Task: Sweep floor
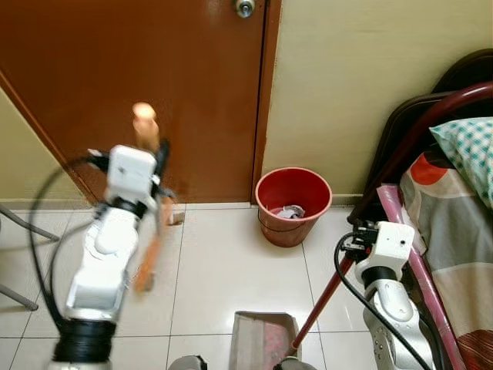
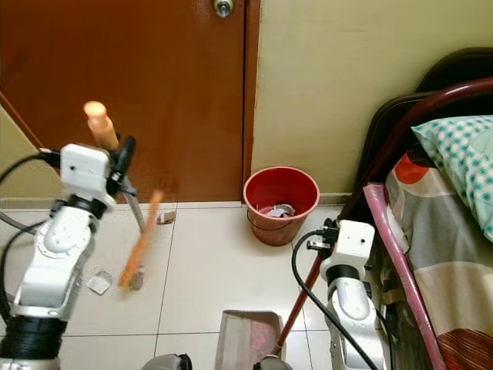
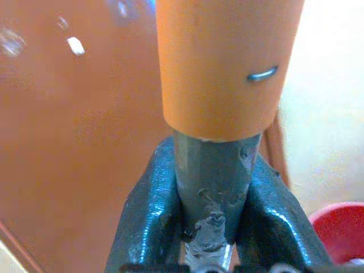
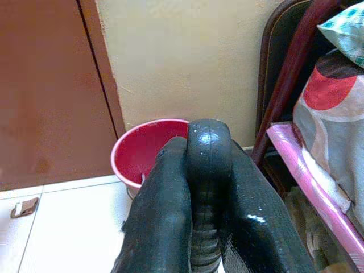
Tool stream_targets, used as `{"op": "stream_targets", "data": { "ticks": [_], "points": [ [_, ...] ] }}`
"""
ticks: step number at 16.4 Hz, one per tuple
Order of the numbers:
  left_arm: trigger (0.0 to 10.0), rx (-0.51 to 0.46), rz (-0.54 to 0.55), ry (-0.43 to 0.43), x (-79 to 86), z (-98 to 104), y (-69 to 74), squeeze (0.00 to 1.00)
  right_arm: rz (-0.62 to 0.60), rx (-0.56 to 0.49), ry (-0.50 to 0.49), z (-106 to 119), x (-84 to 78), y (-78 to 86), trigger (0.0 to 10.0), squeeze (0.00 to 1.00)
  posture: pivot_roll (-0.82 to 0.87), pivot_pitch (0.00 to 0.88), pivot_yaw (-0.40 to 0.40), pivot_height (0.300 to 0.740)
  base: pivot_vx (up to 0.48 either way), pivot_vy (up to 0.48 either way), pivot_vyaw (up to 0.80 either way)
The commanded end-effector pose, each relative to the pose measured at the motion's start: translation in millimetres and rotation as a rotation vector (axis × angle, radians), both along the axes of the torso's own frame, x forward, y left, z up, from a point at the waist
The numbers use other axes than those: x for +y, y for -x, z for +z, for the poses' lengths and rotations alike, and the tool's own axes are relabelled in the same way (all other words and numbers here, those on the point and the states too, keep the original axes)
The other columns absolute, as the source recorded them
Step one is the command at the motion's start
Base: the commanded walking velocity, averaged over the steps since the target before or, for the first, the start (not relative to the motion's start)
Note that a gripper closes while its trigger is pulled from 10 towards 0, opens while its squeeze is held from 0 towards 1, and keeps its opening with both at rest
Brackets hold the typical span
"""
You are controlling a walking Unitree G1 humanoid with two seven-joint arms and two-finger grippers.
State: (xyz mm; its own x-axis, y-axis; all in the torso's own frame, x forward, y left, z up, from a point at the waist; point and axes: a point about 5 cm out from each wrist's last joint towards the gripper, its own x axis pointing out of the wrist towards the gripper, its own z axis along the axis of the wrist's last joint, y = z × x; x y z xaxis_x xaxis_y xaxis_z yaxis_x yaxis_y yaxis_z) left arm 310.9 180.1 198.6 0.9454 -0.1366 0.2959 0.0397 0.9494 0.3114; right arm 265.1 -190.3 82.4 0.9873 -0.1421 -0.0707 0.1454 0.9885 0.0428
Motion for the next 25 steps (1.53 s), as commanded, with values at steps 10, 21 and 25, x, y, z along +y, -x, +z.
{"op": "stream_targets", "data": {
  "ticks": [10, 21, 25],
  "points": [
    [10.0, 0.166, 0.228, -0.103, 81.8, -52, -0.6, 0.0, 0.043, -0.022, 0.024, 8, -1.5, -0.5, 10.0, 0.0, 0.03, 0.179, 0.007, 0.74, 0.0, 0.0, 0.0],
    [10.0, 0.489, -0.293, -0.267, 11.1, -112, -11.3, 0.0, 0.02, -0.018, 0.047, 13, -3.6, -7.7, 10.0, 0.0, 0.0, 0.183, 0.002, 0.74, 0.0, 0.0, 0.0],
    [10.0, 0.602, -0.603, -0.296, -28.2, -134, 20.5, 0.0, -0.07, -0.046, 0.139, 24, -17.6, -23.7, 10.0, 0.0, 0.01, 0.186, 0.003, 0.74, 0.0, 0.0, 0.0]
  ]
}}
